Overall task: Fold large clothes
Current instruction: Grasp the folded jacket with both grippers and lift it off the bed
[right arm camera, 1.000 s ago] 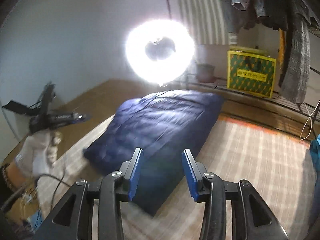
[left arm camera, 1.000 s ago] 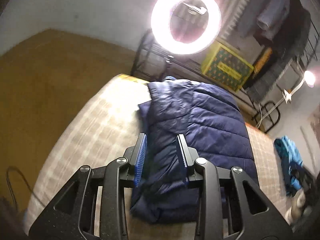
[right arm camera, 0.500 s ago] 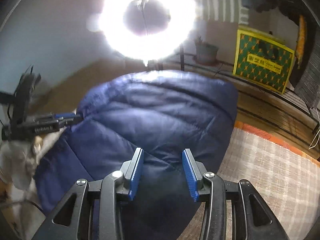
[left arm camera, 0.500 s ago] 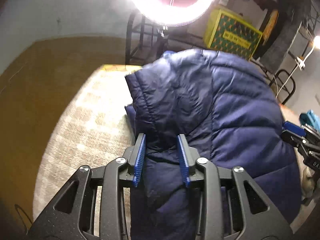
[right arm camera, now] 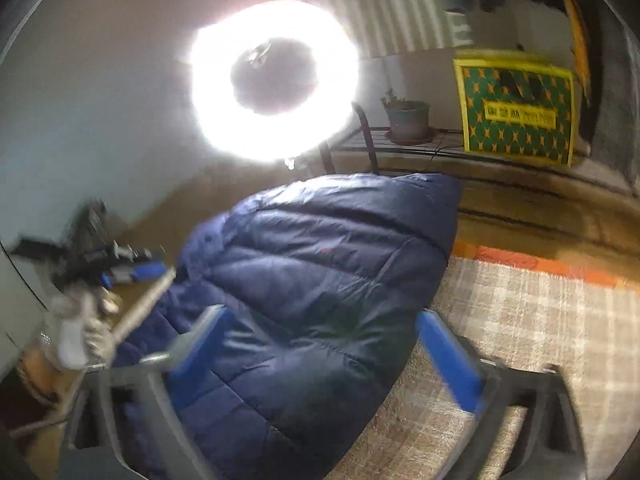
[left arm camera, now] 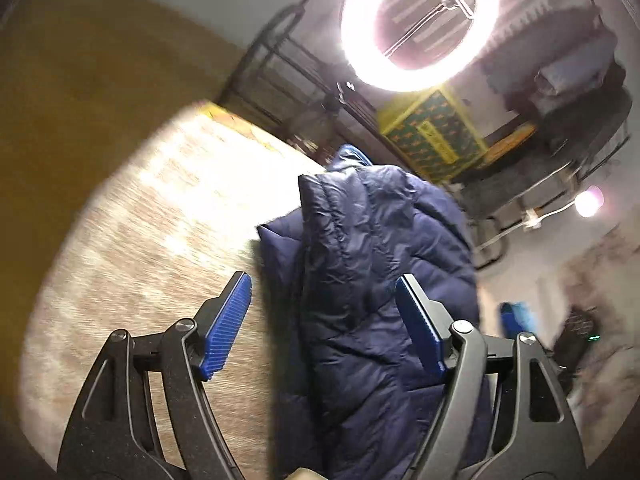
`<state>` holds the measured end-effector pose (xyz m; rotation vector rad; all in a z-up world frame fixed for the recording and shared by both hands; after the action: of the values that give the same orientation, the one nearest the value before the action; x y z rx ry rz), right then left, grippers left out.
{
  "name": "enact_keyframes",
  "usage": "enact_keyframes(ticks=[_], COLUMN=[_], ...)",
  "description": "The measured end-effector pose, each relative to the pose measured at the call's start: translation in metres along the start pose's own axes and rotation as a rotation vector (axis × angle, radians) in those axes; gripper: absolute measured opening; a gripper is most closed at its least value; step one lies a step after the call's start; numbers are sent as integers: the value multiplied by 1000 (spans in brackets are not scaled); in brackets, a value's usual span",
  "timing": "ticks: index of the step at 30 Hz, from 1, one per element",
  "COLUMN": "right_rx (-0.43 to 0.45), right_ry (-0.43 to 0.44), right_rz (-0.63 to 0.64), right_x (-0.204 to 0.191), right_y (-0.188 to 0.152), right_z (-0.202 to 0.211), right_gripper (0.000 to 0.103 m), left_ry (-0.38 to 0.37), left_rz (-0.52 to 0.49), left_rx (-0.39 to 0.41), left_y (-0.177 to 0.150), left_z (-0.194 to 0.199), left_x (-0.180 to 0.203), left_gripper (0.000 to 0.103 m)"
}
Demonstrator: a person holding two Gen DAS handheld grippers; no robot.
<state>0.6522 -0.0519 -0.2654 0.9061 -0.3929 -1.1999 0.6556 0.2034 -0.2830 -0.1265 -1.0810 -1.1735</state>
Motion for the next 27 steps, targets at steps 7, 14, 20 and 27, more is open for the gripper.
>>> enact_keyframes(ticks=[7,14,20,27], right_rx=[-117,-185,-214,-220], right_ry=[65,210,267,265], right_rz=[-112,-239,-351,-343], right_x=[27,32,42,35], right_y=[-9,-20,-23,-18], right_z=[-21,-47,-70,-84], right_gripper=[103,97,86,80], left_ry=[-59,-106,-151,-143], left_rz=[82,117,124,76], left_rx=[-116,-102,-89,-123], left_y=[-7,5,18,19], left_z=[-31,-49,-61,-68], left_x=[-13,-21,-21,-16], left_gripper=[78,78,78,78])
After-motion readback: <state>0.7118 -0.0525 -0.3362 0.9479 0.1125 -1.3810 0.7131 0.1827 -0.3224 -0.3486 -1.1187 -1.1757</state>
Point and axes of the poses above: each gripper's, at about its wrist camera, not at the fingertips, and z roughly against the way its jaws point, x to its right, y to its top, the point moved 10 cm from there along -z, roughly the way its jaws point, and after that the axes turned 6 degrees about -y, right-handed, at the moved point
